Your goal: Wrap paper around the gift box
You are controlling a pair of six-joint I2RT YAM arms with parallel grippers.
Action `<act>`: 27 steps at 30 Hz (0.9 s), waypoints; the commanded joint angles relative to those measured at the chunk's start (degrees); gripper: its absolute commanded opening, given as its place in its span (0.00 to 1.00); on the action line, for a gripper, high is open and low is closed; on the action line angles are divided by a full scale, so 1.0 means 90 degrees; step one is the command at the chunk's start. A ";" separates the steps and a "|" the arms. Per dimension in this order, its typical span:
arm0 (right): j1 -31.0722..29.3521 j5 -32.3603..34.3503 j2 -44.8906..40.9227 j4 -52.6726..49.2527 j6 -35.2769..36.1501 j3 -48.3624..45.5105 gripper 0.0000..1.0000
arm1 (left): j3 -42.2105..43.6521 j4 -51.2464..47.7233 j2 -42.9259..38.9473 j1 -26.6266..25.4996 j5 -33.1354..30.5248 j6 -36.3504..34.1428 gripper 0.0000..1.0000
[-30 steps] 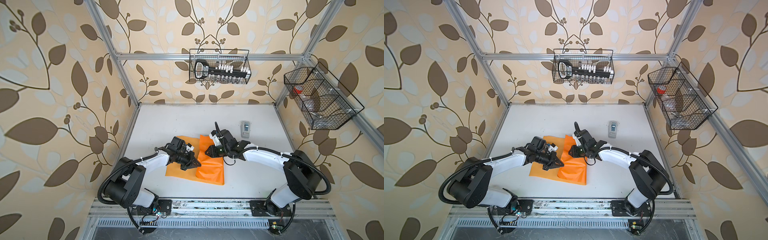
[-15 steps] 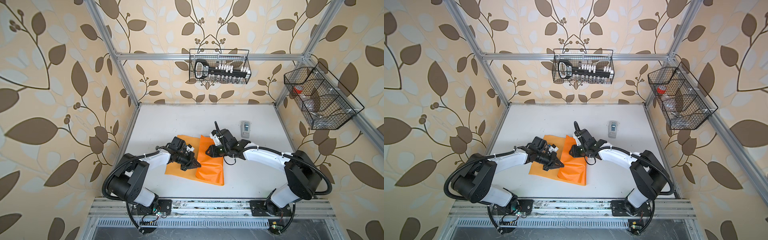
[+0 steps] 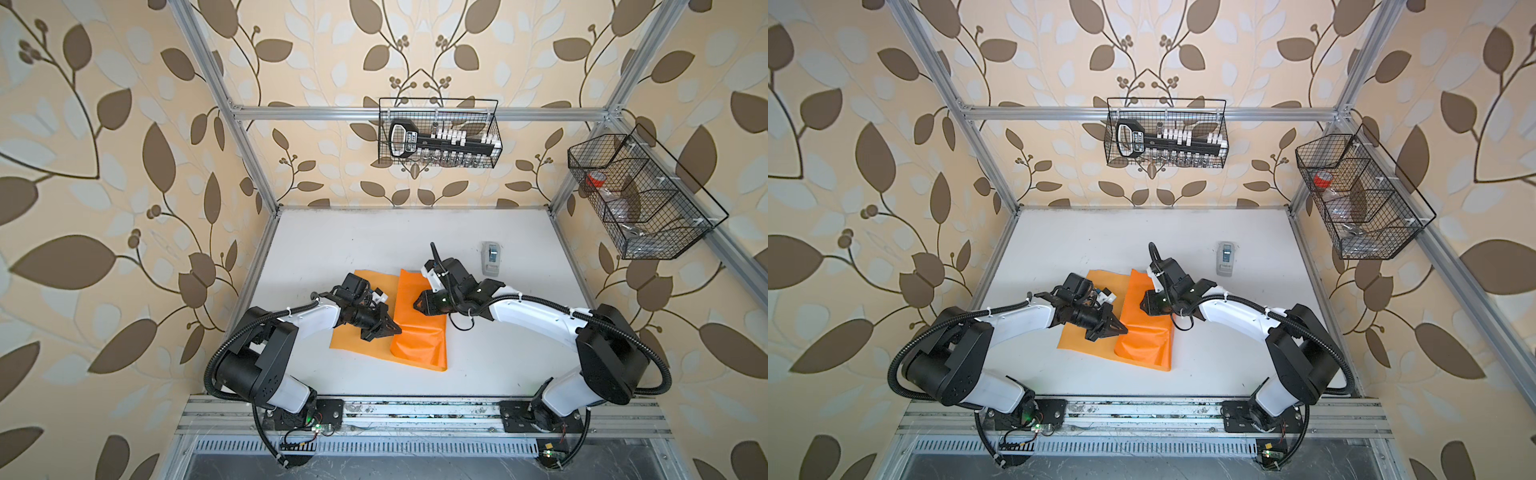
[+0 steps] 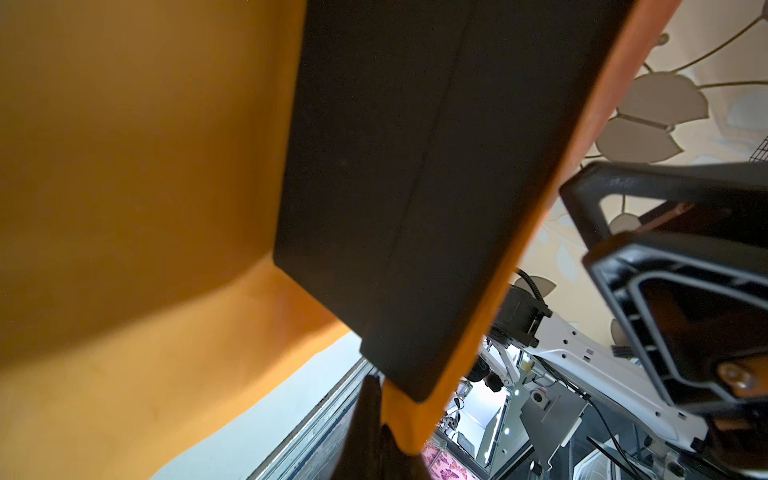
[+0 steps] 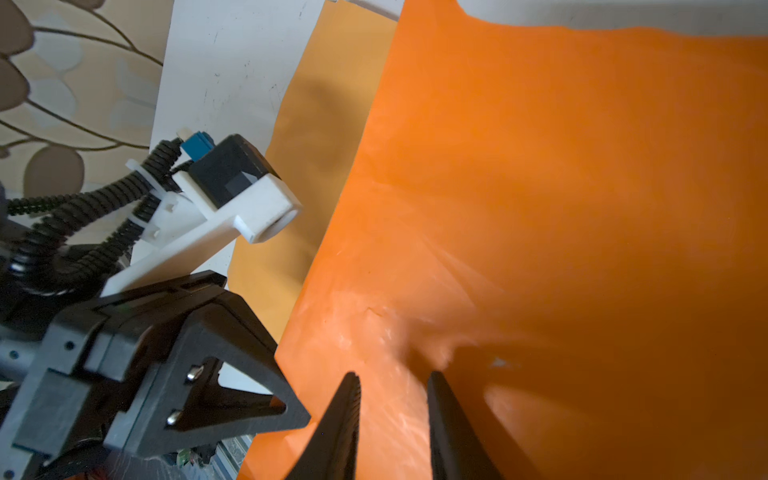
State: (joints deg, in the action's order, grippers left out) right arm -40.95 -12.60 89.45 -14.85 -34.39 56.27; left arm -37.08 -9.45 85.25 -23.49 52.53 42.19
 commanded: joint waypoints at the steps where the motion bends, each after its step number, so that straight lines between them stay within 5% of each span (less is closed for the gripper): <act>1: -0.0050 0.0082 0.0037 -0.0058 0.0079 0.0037 0.24 | 0.0024 -0.0003 -0.0010 0.0079 0.0149 -0.0060 0.00; 17: -0.0050 0.0091 0.0515 0.0317 -0.0035 -0.0266 0.16 | -0.0077 -0.0430 -0.0202 0.0202 0.0070 -0.0172 0.02; 22: -0.0050 0.0129 0.0471 0.0325 -0.0035 -0.0349 0.16 | -0.0443 -0.1801 -0.1079 0.0683 -0.0657 -0.0518 0.52; 27: -0.0050 0.0092 0.0496 0.0390 -0.0046 -0.0386 0.16 | -0.0924 -0.3475 -0.1939 0.1094 -0.2351 -0.0805 0.71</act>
State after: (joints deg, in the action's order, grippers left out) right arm -41.15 -12.49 92.44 -8.91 -34.50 55.09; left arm -42.46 -29.17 71.59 -15.14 41.56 37.98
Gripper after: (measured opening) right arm 0.157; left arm 0.682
